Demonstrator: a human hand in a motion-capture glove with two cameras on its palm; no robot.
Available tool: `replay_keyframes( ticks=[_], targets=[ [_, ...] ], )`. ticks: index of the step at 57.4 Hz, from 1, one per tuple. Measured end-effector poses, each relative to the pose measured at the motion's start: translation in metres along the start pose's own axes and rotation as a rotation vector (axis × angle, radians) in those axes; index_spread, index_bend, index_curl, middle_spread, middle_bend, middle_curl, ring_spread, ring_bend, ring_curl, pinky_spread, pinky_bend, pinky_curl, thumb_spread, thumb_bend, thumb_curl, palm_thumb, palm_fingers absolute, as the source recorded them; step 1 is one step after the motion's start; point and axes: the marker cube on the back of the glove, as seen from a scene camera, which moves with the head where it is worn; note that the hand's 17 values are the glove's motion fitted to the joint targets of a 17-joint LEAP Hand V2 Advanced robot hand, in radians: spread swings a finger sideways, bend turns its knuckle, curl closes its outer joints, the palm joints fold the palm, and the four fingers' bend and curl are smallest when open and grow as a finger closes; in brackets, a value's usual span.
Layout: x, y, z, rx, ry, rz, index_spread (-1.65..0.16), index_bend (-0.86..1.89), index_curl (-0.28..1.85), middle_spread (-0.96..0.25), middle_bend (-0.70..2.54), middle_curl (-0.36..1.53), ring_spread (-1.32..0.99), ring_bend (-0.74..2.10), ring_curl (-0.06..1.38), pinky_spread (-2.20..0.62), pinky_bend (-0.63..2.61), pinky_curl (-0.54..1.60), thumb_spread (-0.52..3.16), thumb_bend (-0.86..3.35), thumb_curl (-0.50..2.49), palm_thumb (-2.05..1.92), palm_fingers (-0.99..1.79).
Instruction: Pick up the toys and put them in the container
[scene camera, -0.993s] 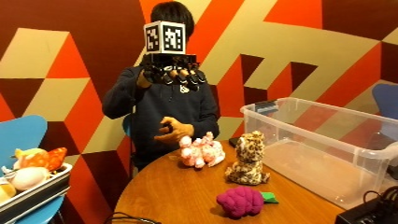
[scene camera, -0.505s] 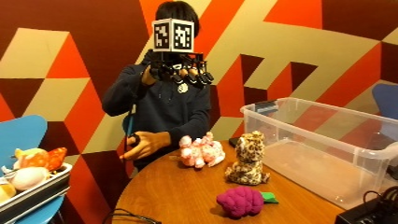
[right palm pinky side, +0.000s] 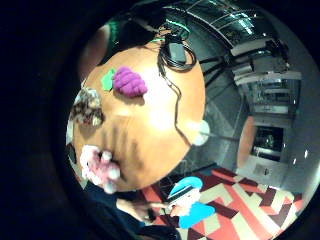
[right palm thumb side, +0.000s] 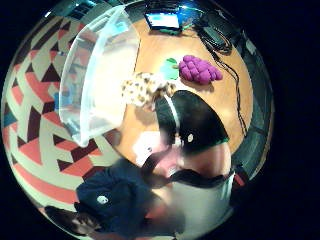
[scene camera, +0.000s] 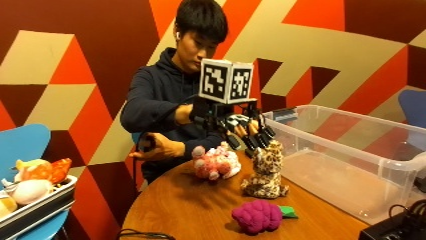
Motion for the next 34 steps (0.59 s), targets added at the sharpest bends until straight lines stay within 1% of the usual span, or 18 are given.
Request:
replay_keyframes(
  ticks=[6,12,16,22,25,28,31,33,34],
  targets=[
    [0.009,-0.033,0.032,-0.034,-0.050,-0.022,-0.25,0.11,0.23,-0.03,0.25,0.34,-0.05,0.30,0.23,0.01,0.68,0.33,1.56,0.02,0.23,0.03,-0.05],
    [0.015,-0.055,0.066,-0.141,-0.118,-0.010,-0.25,0.04,0.20,-0.03,0.25,0.35,-0.06,0.34,0.25,0.01,0.72,0.34,1.57,0.04,0.25,0.09,-0.10],
    [0.019,-0.069,0.090,-0.200,-0.133,0.022,-0.25,0.04,0.18,-0.03,0.21,0.35,-0.06,0.35,0.26,0.01,0.77,0.35,1.57,0.06,0.27,0.14,-0.14],
    [0.017,-0.077,0.125,-0.266,-0.129,0.011,-0.25,0.05,0.15,-0.03,0.19,0.35,-0.06,0.38,0.27,0.01,0.81,0.37,1.55,0.09,0.30,0.20,-0.13],
    [0.017,-0.079,0.136,-0.281,-0.143,0.004,-0.24,0.04,0.14,-0.04,0.19,0.35,-0.07,0.44,0.29,0.01,0.86,0.38,1.55,0.11,0.32,0.26,-0.08],
    [0.017,-0.081,0.146,-0.276,-0.145,0.001,-0.24,0.03,0.13,-0.04,0.20,0.36,-0.08,0.52,0.31,-0.01,0.91,0.39,1.54,0.13,0.33,0.32,-0.01],
    [0.018,-0.085,0.151,-0.240,-0.128,0.004,-0.25,-0.03,0.08,-0.06,0.27,0.38,-0.16,0.79,0.36,-0.08,0.95,0.38,1.54,0.17,0.36,0.41,0.23],
    [0.020,-0.087,0.152,-0.204,-0.115,0.006,-0.25,-0.12,0.02,-0.09,0.42,0.42,-0.23,0.98,0.39,-0.19,1.03,0.39,1.53,0.20,0.38,0.46,0.54],
    [0.020,-0.088,0.152,-0.186,-0.111,0.007,-0.25,-0.12,0.00,-0.09,0.43,0.42,-0.24,1.01,0.38,-0.21,1.04,0.37,1.53,0.20,0.38,0.48,0.54]
  ],
)
